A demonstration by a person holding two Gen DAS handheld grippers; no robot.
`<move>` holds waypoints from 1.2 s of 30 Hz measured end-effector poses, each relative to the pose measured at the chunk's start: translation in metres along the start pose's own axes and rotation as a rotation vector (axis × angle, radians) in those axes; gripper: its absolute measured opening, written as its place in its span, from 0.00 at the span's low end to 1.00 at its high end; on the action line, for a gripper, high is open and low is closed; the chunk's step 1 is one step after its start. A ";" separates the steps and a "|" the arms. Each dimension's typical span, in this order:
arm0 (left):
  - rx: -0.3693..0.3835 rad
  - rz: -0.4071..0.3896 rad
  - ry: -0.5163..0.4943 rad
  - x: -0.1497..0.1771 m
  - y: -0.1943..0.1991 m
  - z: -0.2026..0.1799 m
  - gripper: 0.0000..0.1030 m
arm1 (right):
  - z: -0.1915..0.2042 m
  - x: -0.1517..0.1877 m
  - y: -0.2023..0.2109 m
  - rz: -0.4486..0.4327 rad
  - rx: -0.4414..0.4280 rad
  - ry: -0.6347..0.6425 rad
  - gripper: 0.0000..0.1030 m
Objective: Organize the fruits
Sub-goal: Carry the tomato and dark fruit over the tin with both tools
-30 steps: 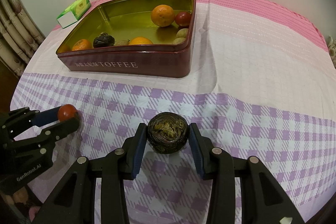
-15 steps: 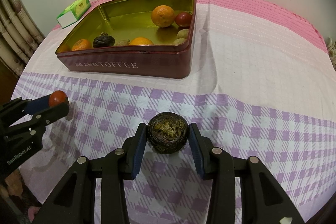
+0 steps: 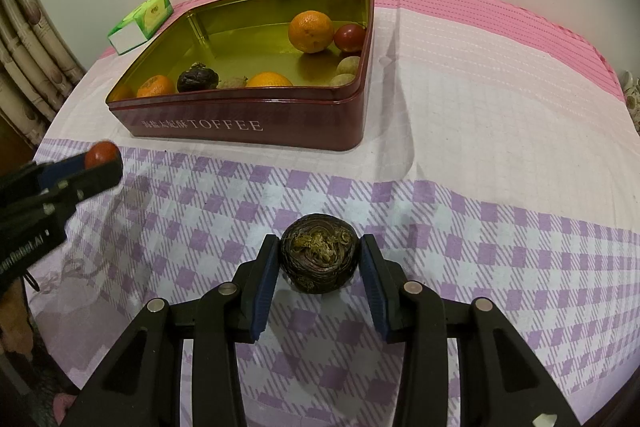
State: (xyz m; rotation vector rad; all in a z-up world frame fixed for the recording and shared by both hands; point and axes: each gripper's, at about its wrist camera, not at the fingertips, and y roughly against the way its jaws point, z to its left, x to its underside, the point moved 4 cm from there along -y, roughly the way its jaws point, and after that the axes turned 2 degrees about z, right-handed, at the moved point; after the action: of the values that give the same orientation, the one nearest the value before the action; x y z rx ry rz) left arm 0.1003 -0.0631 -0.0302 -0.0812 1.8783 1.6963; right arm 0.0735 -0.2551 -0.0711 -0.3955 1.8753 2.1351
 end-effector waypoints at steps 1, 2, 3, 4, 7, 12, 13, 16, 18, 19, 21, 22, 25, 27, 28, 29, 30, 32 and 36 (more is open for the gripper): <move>0.000 -0.007 0.002 -0.003 0.001 0.001 0.32 | 0.000 0.000 0.000 0.000 0.000 0.001 0.37; 0.001 -0.017 0.005 -0.007 0.004 0.002 0.32 | 0.000 -0.001 0.000 0.000 0.000 0.001 0.37; 0.005 -0.030 0.010 -0.013 0.006 0.004 0.32 | 0.000 -0.001 0.000 -0.001 -0.001 0.001 0.37; 0.008 -0.038 0.013 -0.017 0.008 0.006 0.32 | 0.000 -0.001 0.000 -0.001 -0.001 0.002 0.36; 0.002 -0.067 0.027 -0.032 0.011 0.013 0.32 | -0.001 -0.001 0.000 -0.007 -0.006 -0.004 0.36; 0.002 -0.080 0.034 -0.049 0.009 0.018 0.32 | -0.004 -0.005 0.002 -0.012 -0.010 -0.011 0.35; 0.000 -0.078 0.032 -0.051 0.007 0.018 0.32 | -0.004 -0.006 0.004 -0.017 -0.009 -0.011 0.35; 0.003 -0.067 0.023 -0.054 -0.001 0.017 0.32 | -0.004 -0.012 0.011 -0.038 -0.012 -0.014 0.35; 0.006 -0.060 0.021 -0.056 -0.006 0.016 0.32 | -0.004 -0.020 0.020 -0.062 -0.011 -0.010 0.35; 0.006 -0.057 0.022 -0.057 -0.008 0.016 0.32 | -0.003 -0.022 0.024 -0.072 -0.012 -0.009 0.35; 0.006 -0.051 0.025 -0.059 -0.013 0.016 0.32 | -0.002 -0.030 0.032 -0.096 -0.014 -0.004 0.35; 0.005 -0.049 0.025 -0.060 -0.015 0.016 0.32 | -0.001 -0.034 0.035 -0.105 -0.014 -0.001 0.35; -0.001 -0.041 0.023 -0.063 -0.020 0.017 0.32 | 0.002 -0.048 0.042 -0.130 -0.018 0.006 0.35; -0.014 -0.040 0.016 -0.066 -0.024 0.017 0.32 | 0.005 -0.055 0.045 -0.144 -0.019 0.014 0.35; -0.018 -0.040 0.014 -0.067 -0.025 0.017 0.32 | 0.006 -0.060 0.045 -0.151 -0.020 0.017 0.35; -0.021 -0.039 0.014 -0.067 -0.027 0.018 0.32 | 0.007 -0.065 0.046 -0.157 -0.022 0.020 0.35; -0.022 -0.038 0.015 -0.068 -0.028 0.018 0.32 | 0.009 -0.069 0.046 -0.162 -0.025 0.021 0.35; -0.025 -0.036 0.018 -0.069 -0.030 0.020 0.32 | 0.010 -0.077 0.045 -0.170 -0.033 0.026 0.35; -0.029 -0.024 0.021 -0.071 -0.036 0.022 0.32 | 0.014 -0.090 0.042 -0.175 -0.031 0.040 0.35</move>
State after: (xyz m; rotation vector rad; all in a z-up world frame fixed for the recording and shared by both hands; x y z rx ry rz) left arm 0.1824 -0.0732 -0.0291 -0.1334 1.8603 1.7129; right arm 0.1403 -0.2483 0.0027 -0.5894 1.7600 2.0565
